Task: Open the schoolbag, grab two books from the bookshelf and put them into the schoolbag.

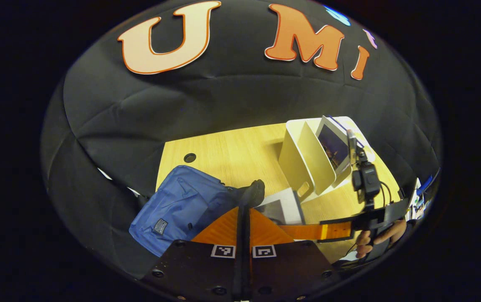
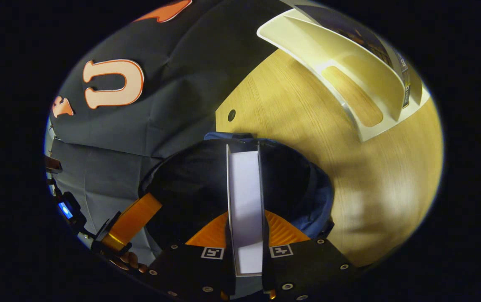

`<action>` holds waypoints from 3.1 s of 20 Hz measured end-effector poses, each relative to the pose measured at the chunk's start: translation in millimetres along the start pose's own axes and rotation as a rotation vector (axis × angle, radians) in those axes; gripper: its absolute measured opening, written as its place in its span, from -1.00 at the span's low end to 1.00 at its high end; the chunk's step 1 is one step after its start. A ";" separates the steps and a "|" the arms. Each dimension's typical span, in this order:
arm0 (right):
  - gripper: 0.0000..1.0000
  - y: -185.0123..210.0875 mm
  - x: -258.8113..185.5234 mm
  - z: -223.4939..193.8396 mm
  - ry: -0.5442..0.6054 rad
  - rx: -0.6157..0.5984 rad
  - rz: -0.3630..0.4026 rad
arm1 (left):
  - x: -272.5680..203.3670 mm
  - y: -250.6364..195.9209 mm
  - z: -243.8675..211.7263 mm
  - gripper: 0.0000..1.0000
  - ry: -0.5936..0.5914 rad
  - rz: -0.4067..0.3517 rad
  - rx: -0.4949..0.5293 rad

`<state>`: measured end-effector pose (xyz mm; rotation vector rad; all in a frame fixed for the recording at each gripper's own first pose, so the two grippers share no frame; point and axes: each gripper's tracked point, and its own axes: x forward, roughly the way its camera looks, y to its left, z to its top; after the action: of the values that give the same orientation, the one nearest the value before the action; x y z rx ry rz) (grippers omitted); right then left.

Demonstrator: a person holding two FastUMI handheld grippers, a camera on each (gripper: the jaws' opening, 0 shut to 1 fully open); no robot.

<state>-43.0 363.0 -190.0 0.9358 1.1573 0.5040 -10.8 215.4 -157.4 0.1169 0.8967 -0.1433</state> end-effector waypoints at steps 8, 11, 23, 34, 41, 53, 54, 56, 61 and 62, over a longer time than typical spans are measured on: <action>-0.50 12.4 44.1 -5.3 -0.056 0.079 0.045 | -9.4 -12.7 -1.8 -0.99 0.006 -0.045 0.022; -0.50 14.4 55.5 -12.4 -0.076 0.079 0.062 | -14.4 -16.1 -1.7 -0.99 0.015 -0.057 0.019; -0.45 32.6 106.5 -24.9 -0.077 0.139 0.115 | -19.4 -13.6 -6.9 -0.99 0.027 -0.047 0.047; 0.29 13.3 28.8 -17.5 0.075 0.043 -0.023 | -5.3 -1.0 -6.8 -0.99 0.022 -0.015 -0.010; -0.06 26.4 -62.6 33.0 -0.051 -0.169 -0.059 | 1.9 -6.0 -13.6 -0.99 0.027 -0.016 -0.044; 0.02 -29.7 -227.8 184.9 -0.240 -0.551 -0.524 | 13.9 -16.7 -21.9 -0.99 0.036 -0.015 -0.090; 0.02 -32.5 -231.4 192.7 -0.228 -0.574 -0.549 | 14.4 -17.6 -20.7 -0.99 0.035 -0.017 -0.094; 0.03 -39.9 -234.5 209.4 -0.214 -0.592 -0.595 | 13.9 -17.9 -20.4 -0.99 0.034 -0.015 -0.096; 0.03 -70.1 -207.1 245.1 -0.118 -0.574 -0.683 | 13.5 -16.5 -19.9 -0.99 0.031 -0.015 -0.086; -0.24 -78.8 -199.1 248.9 -0.090 -0.561 -0.701 | 14.5 -16.6 -19.0 -0.99 0.034 -0.015 -0.091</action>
<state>108.0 79.6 -121.5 0.0440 1.0938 0.1841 -19.3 201.1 -181.2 0.0284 0.9363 -0.1148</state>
